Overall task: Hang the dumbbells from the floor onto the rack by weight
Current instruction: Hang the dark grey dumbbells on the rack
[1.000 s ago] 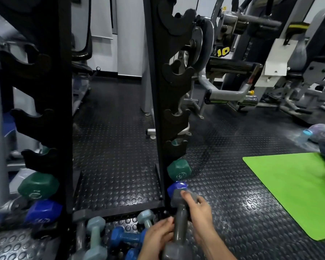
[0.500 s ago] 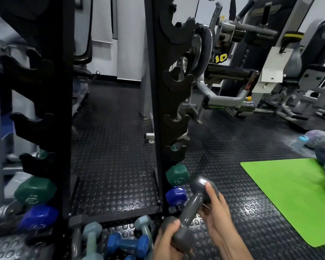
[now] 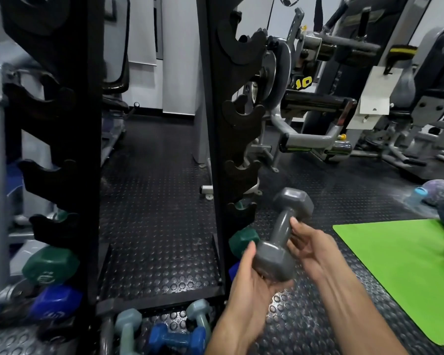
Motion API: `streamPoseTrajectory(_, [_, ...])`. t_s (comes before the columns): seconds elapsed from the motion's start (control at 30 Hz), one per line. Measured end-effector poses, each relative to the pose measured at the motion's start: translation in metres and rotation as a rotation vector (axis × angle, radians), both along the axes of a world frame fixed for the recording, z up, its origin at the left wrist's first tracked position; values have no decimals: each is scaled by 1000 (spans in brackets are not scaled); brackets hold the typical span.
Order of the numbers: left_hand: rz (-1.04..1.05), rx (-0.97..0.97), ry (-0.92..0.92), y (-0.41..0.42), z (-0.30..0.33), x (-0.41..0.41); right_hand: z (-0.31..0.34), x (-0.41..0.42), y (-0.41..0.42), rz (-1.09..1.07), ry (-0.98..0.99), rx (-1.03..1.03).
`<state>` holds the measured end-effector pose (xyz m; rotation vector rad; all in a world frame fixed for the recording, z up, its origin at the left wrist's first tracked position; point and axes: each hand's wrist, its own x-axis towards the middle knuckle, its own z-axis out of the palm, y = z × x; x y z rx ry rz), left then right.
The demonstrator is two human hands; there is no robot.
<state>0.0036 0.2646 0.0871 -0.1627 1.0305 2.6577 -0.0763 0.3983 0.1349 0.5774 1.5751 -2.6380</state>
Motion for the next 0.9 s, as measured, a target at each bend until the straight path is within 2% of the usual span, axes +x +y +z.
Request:
streamPoseTrajectory(0.17, [18, -38, 30, -4, 19, -22, 13, -37, 6, 26, -34, 36])
streamPoseTrajectory(0.3, [93, -90, -26, -7, 33, -36, 23, -58, 3, 31, -31, 55])
streamPoseTrajectory(0.63, [300, 95, -179, 2, 53, -67, 63, -101, -32, 126, -26, 305])
streamPoseTrajectory(0.73, [325, 171, -199, 0, 54, -72, 65, -111, -42, 155, -29, 369])
streamPoseTrajectory(0.9, [335, 187, -256, 6, 56, -84, 60, -127, -45, 202, -55, 544])
